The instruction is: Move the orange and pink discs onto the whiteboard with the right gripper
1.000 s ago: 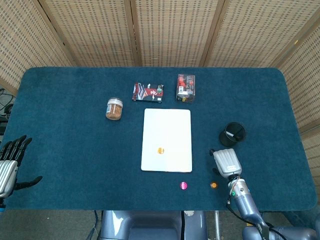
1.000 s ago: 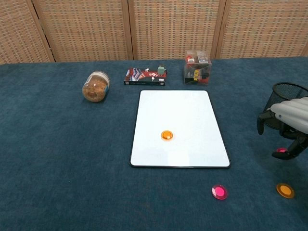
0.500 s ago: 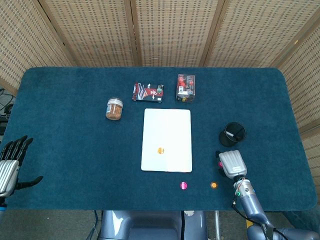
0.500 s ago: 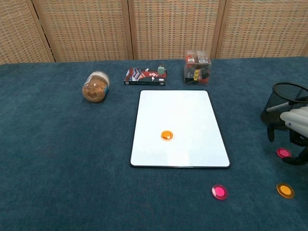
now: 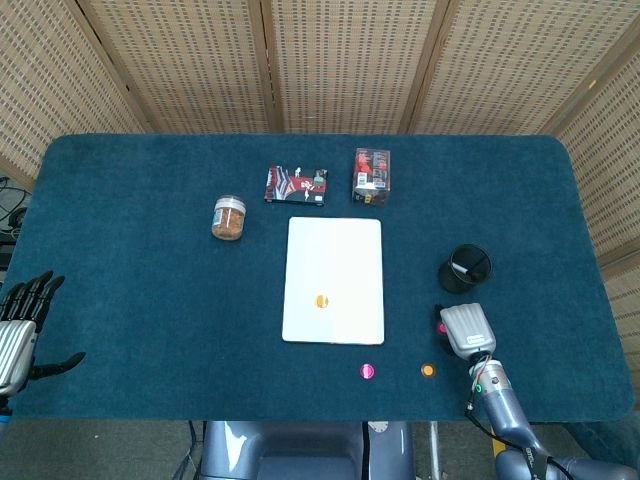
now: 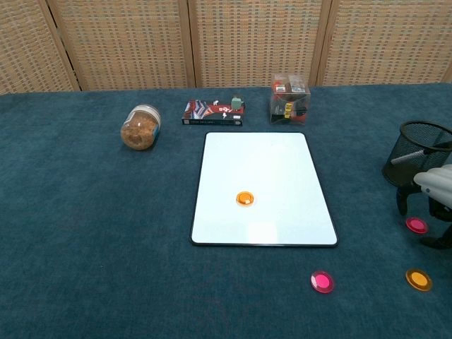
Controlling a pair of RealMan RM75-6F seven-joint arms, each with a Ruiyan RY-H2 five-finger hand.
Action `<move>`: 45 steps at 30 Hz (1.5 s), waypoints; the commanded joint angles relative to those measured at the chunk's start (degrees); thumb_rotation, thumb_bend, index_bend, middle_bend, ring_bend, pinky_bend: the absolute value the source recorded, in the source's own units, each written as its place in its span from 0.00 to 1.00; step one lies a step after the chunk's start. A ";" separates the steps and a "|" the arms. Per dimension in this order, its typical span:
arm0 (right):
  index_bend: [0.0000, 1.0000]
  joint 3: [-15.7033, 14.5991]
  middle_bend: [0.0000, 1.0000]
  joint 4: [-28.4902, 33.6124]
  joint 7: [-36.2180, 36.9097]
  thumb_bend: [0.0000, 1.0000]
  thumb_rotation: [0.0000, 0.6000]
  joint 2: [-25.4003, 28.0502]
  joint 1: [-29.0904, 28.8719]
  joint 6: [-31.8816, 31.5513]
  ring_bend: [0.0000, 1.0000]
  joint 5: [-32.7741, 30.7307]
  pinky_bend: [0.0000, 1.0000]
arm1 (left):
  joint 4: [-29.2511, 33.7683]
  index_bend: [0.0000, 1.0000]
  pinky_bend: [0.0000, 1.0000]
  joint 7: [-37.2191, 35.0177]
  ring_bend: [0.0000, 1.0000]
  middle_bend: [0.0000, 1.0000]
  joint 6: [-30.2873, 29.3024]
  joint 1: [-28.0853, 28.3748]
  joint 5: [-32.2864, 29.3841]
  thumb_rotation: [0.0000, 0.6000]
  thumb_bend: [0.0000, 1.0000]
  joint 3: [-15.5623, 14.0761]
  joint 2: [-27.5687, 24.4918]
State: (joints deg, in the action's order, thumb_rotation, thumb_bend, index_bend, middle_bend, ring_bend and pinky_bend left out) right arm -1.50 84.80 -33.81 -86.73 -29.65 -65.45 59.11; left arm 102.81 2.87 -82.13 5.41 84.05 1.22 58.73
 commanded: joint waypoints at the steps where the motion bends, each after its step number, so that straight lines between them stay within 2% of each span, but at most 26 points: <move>1: 0.39 0.29 1.00 -0.07 -0.22 0.31 1.00 -0.01 0.11 0.23 1.00 -0.11 1.00 | 0.02 0.00 0.00 0.03 0.00 0.00 0.07 0.04 0.04 1.00 0.00 -0.02 -0.03; 8: 0.40 1.04 1.00 -1.02 -0.74 0.31 1.00 0.04 0.44 1.46 1.00 -0.82 1.00 | 0.12 0.00 0.00 0.12 0.00 0.00 0.11 0.08 0.06 1.00 0.00 -0.02 -0.06; 20: 0.51 2.26 1.00 -0.67 -0.17 0.31 1.00 0.35 0.81 2.38 1.00 -0.07 1.00 | 0.24 0.00 0.00 0.45 0.00 0.00 0.15 0.08 -0.06 1.00 0.00 -0.04 0.02; 28: 0.52 3.66 1.00 1.31 0.39 0.31 1.00 0.64 0.83 2.92 1.00 -0.84 1.00 | 0.23 0.00 0.00 0.07 0.00 0.00 0.05 0.01 0.02 1.00 0.00 -0.06 -0.15; 35: 0.52 7.78 1.00 7.49 -1.04 0.33 1.00 1.17 -1.71 3.60 1.00 -3.77 1.00 | 0.23 0.00 0.00 -0.15 0.00 0.00 0.17 0.04 -0.02 1.00 0.00 -0.06 -0.27; 40: 0.52 11.56 1.00 10.16 -6.41 0.34 1.00 -1.02 -5.59 2.86 1.00 -8.03 1.00 | 0.14 0.00 0.00 -0.44 0.00 0.00 0.30 0.11 -0.11 1.00 0.00 -0.01 -0.39; 45: 0.52 15.08 1.00 9.36 -13.98 0.34 1.00 -4.98 -10.95 1.92 1.00 -14.86 1.00 | -0.03 0.00 0.00 -1.47 0.00 0.00 0.39 0.14 -0.49 1.00 0.00 0.23 -0.81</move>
State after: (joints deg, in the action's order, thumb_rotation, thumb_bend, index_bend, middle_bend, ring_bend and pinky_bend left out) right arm 11.63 94.35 -44.61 -89.59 -38.43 -62.88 47.33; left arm 102.85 1.58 -81.76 5.54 83.70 1.37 58.01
